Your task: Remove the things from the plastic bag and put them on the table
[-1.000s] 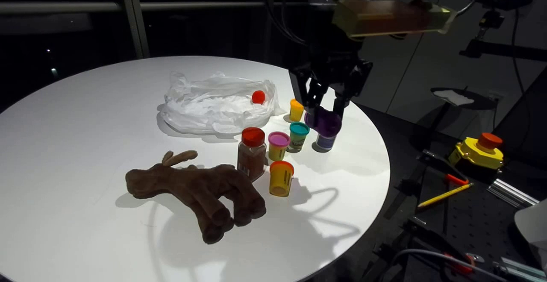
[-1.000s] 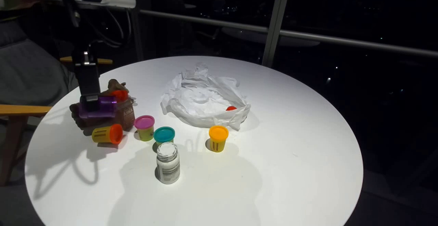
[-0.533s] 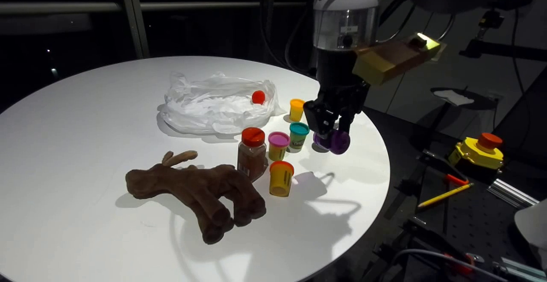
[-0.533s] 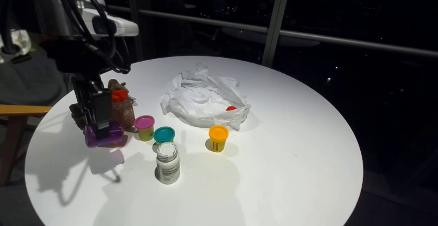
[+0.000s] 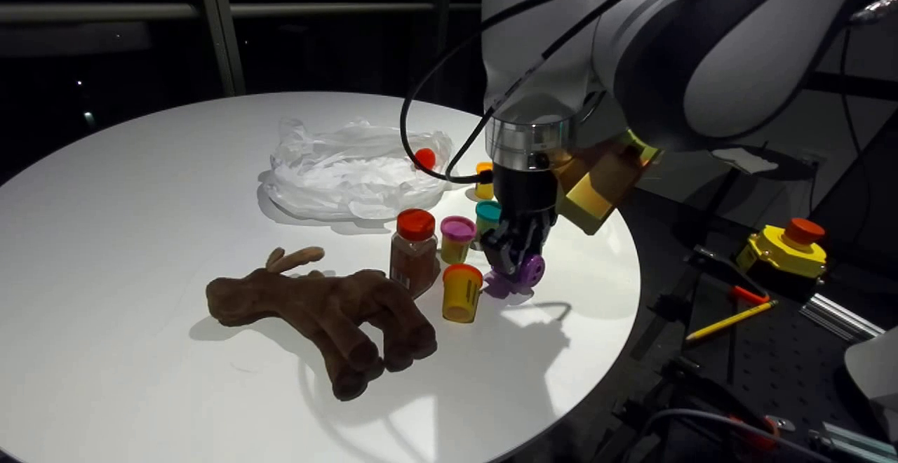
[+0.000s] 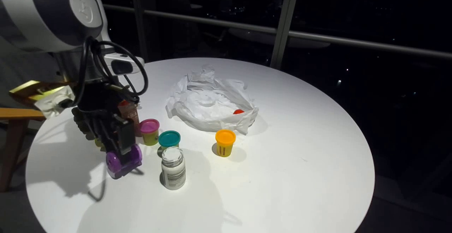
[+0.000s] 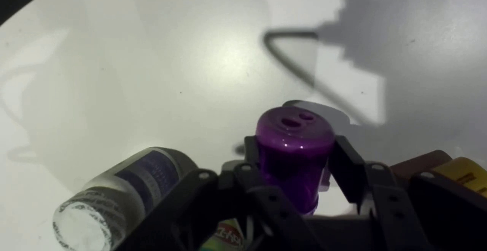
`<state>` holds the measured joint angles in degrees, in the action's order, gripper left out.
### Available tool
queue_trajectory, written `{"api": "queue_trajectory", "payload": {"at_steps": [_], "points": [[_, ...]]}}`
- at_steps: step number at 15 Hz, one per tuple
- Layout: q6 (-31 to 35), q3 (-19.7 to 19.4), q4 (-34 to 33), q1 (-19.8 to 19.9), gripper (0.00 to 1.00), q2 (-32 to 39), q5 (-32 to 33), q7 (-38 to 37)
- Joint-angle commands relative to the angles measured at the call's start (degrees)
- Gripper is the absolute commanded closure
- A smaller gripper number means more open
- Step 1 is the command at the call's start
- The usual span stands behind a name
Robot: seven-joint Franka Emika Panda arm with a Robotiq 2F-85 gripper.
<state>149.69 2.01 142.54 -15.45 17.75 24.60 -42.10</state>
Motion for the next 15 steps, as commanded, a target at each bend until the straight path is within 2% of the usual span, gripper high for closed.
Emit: {"api": "queue_trajectory", "payload": {"at_steps": [1,2,3,4,7,8,11,15], "points": [[2.28,-3.51,-2.28,-3.84,0.71,2.29,5.04,-3.81],[2.51,-4.22,-2.68,-4.61,0.31,2.64,6.08,-4.92],[2.83,-4.56,-2.67,-5.04,0.30,2.49,6.63,-5.49],[2.97,-4.79,-2.60,-5.33,0.25,2.18,6.70,-5.92],[1.86,-7.71,-2.64,-7.55,0.00,-0.54,11.06,-11.70],[0.84,-8.27,-3.05,-7.41,0.00,-1.95,12.05,-14.09],[-0.37,-7.84,-5.59,-4.17,0.00,-4.85,9.66,-16.84],[-2.19,-8.19,-15.24,0.72,0.00,-3.00,7.87,-19.58]]}}
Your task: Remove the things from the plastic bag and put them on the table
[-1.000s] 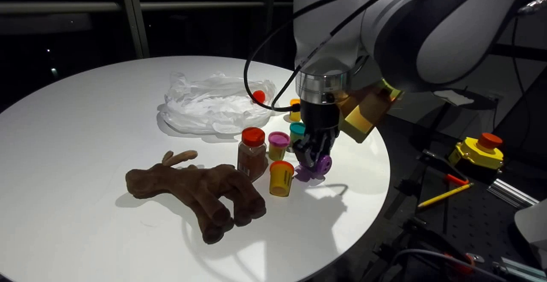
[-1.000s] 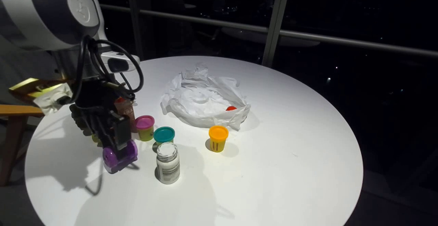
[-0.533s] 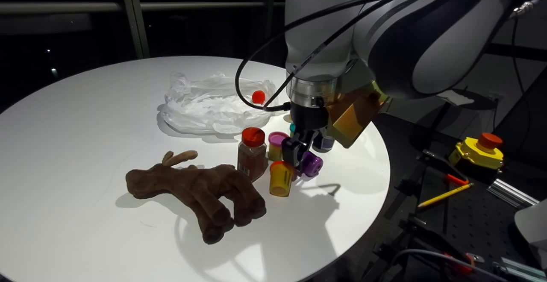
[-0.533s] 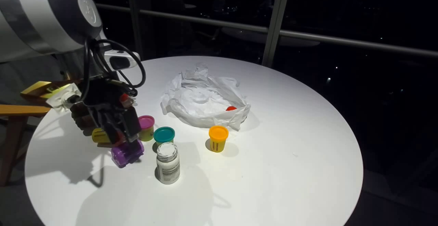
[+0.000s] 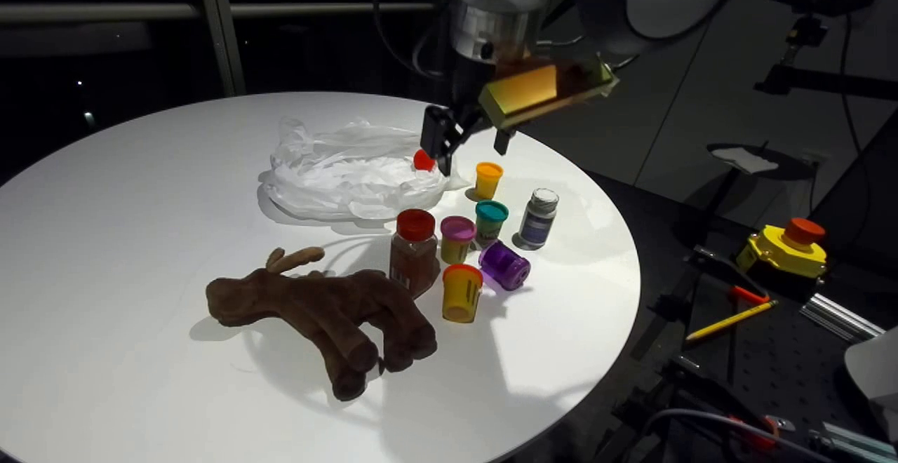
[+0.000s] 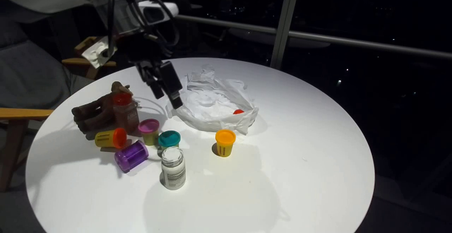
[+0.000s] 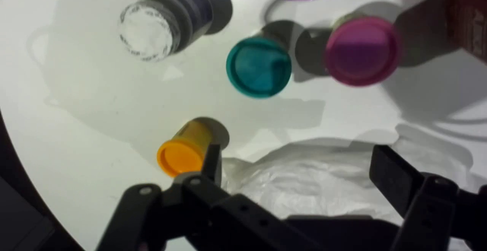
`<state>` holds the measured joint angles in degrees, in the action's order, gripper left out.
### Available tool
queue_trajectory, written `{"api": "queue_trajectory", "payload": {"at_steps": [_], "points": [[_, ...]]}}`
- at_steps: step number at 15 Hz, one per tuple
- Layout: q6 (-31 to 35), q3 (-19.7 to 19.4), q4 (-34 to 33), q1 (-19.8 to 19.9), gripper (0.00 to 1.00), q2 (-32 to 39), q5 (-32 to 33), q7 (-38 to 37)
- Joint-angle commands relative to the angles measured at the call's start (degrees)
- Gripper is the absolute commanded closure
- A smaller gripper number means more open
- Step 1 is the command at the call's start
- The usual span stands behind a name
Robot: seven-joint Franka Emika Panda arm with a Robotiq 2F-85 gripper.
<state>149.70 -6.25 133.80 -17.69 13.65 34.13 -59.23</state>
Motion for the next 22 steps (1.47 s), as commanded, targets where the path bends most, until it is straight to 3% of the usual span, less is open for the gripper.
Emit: {"api": "queue_trajectory", "payload": {"at_steps": [1,7,14,22], "points": [[-2.38,-0.11,-9.58,4.11,0.00,2.88,-2.22,-3.27],[-1.29,-0.02,-26.92,8.48,0.00,16.10,-10.98,0.55],[-6.17,-1.49,-44.85,7.80,0.00,32.20,-20.59,4.31],[-14.44,-2.17,-50.47,7.89,0.00,35.74,-22.15,6.00]]}}
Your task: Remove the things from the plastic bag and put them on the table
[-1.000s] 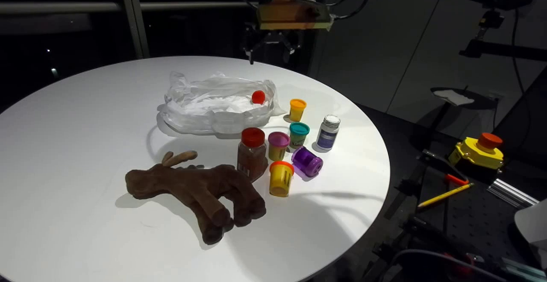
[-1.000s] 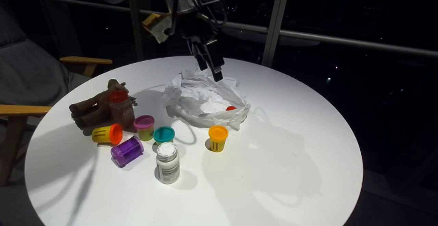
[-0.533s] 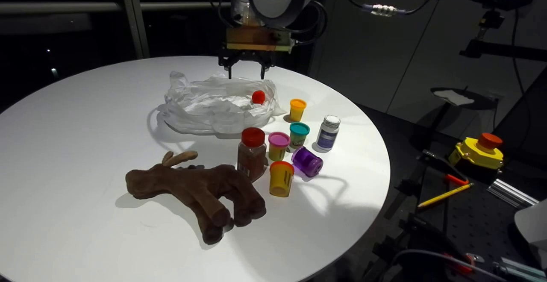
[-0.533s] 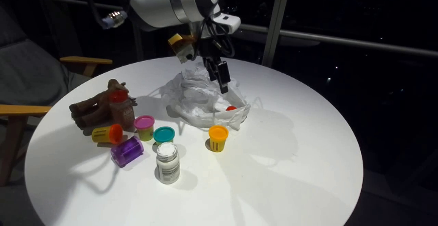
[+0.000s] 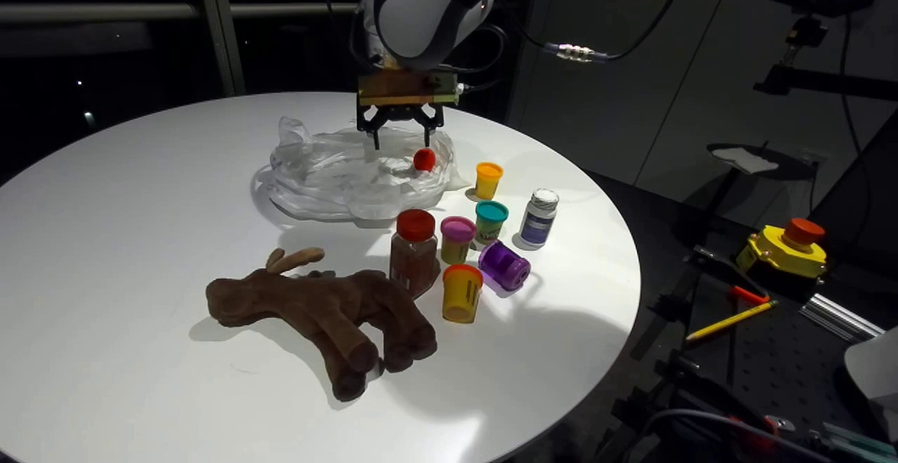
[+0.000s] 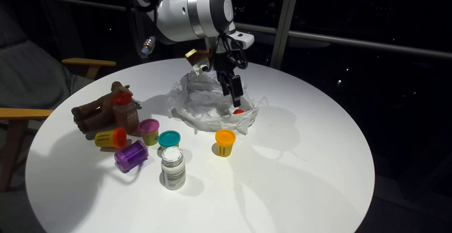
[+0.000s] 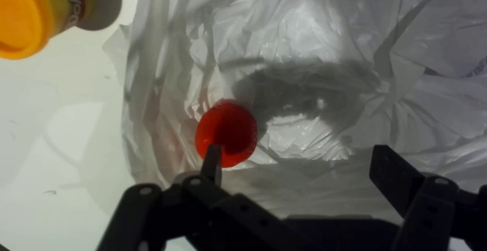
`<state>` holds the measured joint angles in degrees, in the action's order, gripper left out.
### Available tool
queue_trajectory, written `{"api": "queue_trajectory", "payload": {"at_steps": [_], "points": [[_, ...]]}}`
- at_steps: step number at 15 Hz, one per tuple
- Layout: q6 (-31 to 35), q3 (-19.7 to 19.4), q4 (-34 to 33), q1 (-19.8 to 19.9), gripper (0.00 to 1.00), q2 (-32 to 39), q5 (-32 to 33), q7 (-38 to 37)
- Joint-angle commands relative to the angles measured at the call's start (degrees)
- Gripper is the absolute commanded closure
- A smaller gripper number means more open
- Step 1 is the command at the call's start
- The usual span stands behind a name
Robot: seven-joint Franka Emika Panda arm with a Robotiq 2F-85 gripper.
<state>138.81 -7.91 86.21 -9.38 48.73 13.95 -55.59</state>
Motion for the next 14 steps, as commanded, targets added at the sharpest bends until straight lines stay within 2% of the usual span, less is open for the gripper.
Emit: {"api": "queue_trajectory", "payload": {"at_steps": [1,9,14], "points": [[-4.52,-0.39,-2.96,-0.37,0.00,0.54,-2.03,2.70],[-8.85,-0.48,-2.35,-0.55,0.00,0.85,-1.45,4.33],[-7.80,-0.85,-2.85,-0.63,0.00,2.35,-1.21,3.76]]}}
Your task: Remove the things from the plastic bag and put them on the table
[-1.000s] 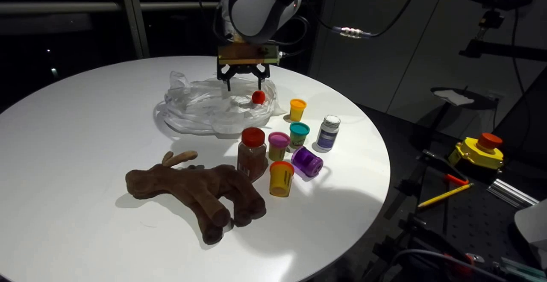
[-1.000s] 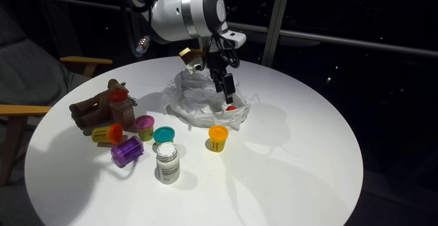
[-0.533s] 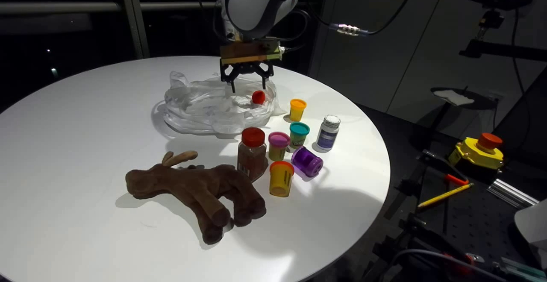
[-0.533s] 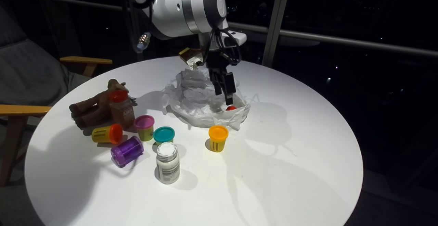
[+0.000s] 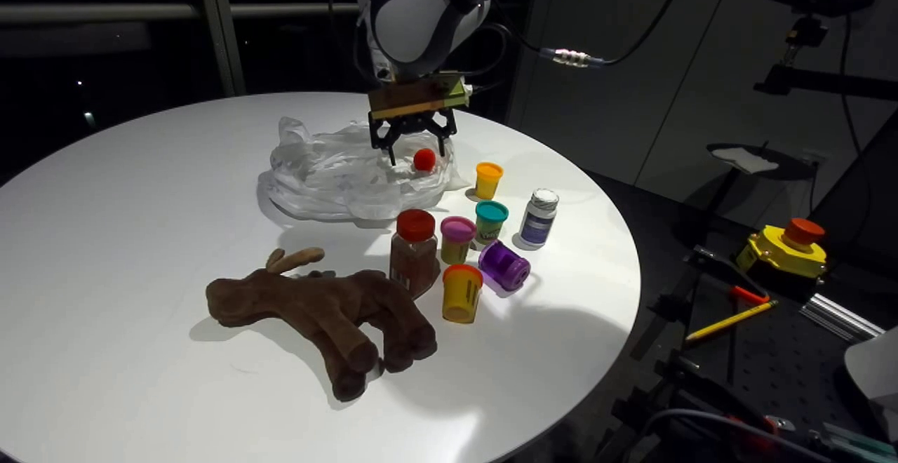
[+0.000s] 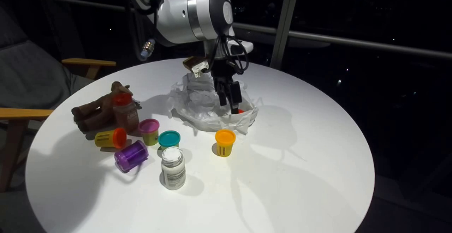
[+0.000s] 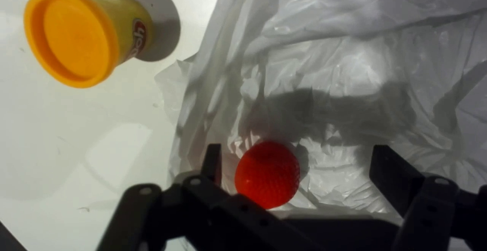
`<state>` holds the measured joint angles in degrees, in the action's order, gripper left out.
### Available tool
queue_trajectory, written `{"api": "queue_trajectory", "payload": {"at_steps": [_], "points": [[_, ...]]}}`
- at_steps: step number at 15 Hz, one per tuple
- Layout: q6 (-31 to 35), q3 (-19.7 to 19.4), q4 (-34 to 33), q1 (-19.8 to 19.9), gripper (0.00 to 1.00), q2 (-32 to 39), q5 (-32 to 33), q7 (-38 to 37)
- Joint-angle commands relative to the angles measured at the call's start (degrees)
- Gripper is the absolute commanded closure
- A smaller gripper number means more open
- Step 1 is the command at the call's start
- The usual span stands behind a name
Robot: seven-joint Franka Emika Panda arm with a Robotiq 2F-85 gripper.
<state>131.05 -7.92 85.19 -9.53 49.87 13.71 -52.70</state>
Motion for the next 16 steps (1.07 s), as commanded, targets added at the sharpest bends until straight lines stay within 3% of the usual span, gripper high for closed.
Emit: {"api": "queue_trajectory", "payload": {"at_steps": [1,9,13,14,15,16], "points": [[0.29,-0.90,-1.87,-0.57,0.00,1.49,-0.79,0.95],[5.07,-4.42,-1.83,-2.19,0.00,2.61,0.60,-1.92],[5.67,-4.25,-1.67,-1.82,0.00,2.70,-0.27,-1.18],[5.70,-4.17,-1.68,-1.79,0.05,2.79,-0.37,-1.09],[5.74,-4.17,-1.72,-1.78,0.26,2.89,-0.43,-1.08],[5.92,-4.21,-1.66,-1.77,0.30,2.88,-0.51,-1.20]]}}
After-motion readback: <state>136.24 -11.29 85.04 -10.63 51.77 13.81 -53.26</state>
